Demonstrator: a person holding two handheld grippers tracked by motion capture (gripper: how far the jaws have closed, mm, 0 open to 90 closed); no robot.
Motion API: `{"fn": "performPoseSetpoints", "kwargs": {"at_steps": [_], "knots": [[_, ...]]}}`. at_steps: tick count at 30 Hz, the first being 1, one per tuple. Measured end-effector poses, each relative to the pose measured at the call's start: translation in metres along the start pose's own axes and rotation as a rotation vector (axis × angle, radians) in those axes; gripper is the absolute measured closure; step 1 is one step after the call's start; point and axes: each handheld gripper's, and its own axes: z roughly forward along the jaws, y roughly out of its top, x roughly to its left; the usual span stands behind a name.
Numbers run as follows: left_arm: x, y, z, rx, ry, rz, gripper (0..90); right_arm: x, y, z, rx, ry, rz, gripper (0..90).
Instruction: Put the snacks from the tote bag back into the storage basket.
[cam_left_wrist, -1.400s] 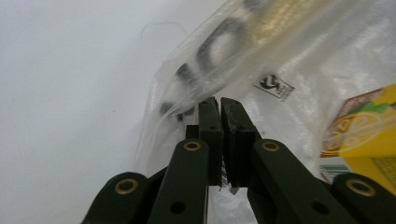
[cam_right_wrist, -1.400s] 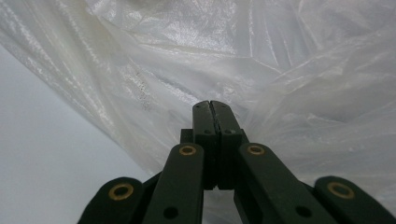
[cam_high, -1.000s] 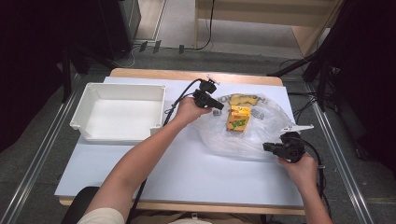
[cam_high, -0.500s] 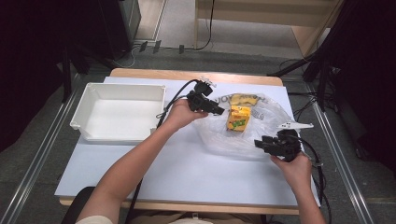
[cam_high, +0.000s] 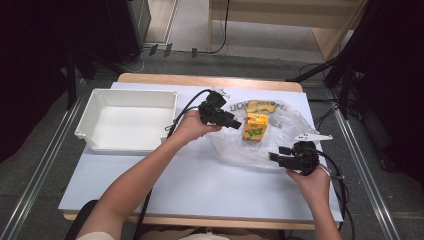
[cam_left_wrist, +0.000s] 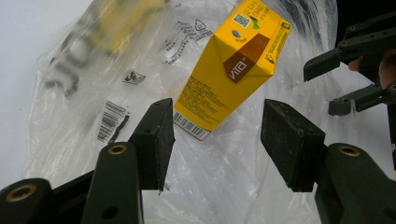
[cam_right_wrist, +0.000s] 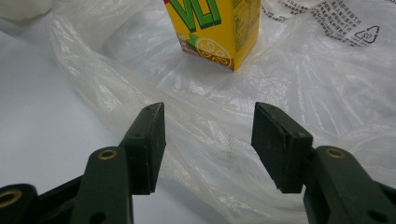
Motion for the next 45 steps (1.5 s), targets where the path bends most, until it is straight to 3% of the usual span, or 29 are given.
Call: {"fn": "performPoseSetpoints", "kwargs": {"at_steps": [7,13,23,29,31,35,45], "knots": [[-0.003,-0.003,0.000,-0.021,-0.019,0.015,44.8,0.003,-0.003,-0.001,0.002,-0.001,-0.045,45.8],[-0.011,-0.006,0.006,-0.016,-0.034,0.042,43.6,0.004,-0.003,0.000,0.014,0.008,-0.037,44.2],[-0.011,-0.007,0.026,-0.040,-0.025,0.066,39.4,0.005,-0.003,0.000,0.010,0.001,-0.025,42.6],[-0.010,-0.004,0.039,-0.029,-0.020,0.072,39.3,0.006,-0.004,0.000,0.013,-0.002,-0.031,41.4],[-0.009,-0.003,0.043,-0.033,-0.001,0.078,38.8,0.007,-0.005,-0.001,0.017,-0.003,-0.028,41.3],[-0.005,-0.003,0.048,-0.070,-0.002,0.065,38.8,0.010,-0.007,-0.002,0.024,-0.005,-0.031,41.3],[-0.005,0.001,0.066,-0.063,0.016,0.120,36.3,0.012,-0.011,-0.003,0.028,-0.012,-0.026,41.3]]}}
